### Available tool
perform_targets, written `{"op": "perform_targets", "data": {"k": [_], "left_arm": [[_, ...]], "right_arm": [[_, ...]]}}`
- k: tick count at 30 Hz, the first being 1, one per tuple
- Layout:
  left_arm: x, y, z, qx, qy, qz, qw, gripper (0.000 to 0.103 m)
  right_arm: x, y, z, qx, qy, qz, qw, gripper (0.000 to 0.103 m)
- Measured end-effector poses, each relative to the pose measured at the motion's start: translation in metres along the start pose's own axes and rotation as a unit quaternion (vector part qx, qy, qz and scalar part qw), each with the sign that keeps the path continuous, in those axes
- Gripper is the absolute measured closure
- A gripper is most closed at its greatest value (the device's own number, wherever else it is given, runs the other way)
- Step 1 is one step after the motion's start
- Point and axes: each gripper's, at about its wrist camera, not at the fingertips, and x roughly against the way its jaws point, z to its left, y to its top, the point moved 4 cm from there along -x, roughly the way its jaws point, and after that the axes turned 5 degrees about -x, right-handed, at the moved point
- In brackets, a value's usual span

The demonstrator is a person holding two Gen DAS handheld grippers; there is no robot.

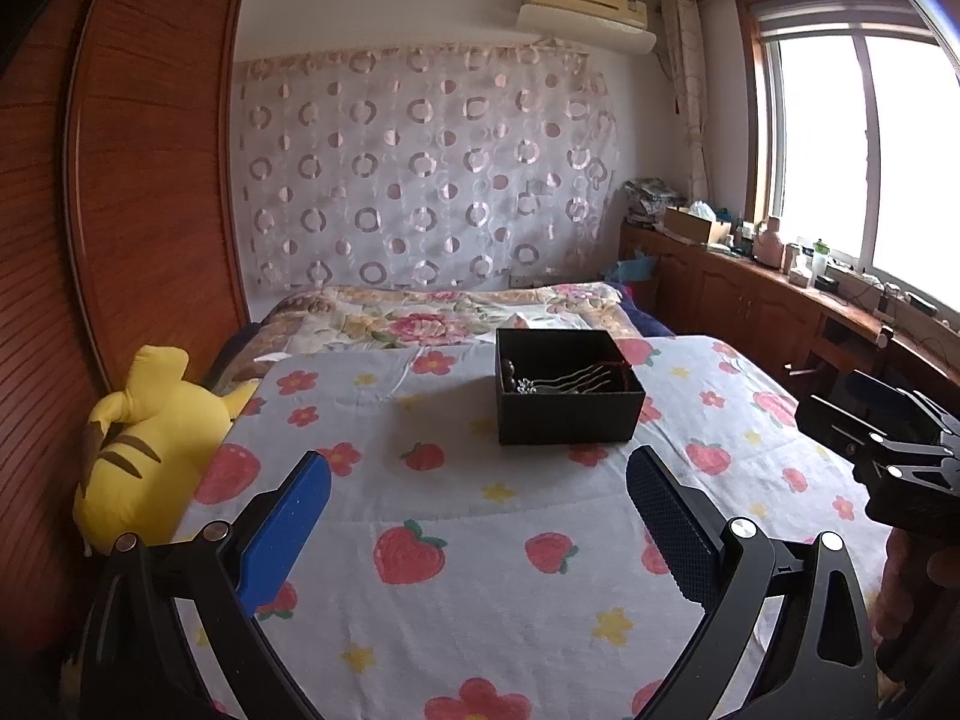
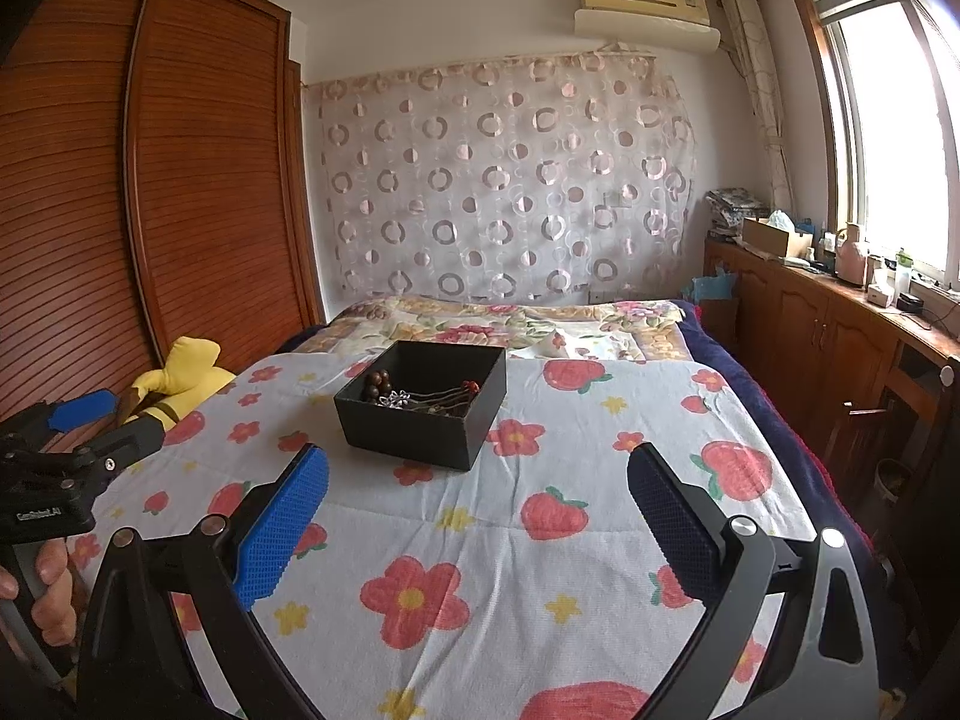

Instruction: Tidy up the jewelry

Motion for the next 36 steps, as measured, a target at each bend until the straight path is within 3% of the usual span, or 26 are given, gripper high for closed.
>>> {"op": "perform_targets", "data": {"k": [36], "left_arm": [[0.0042,0.0017,-0.0018,-0.003,0.000,-0.012,0.9999,0.008]], "right_arm": [[0.0001,-0.0012,-0.0014,-0.002,0.002,0.000,1.000,0.002]]}}
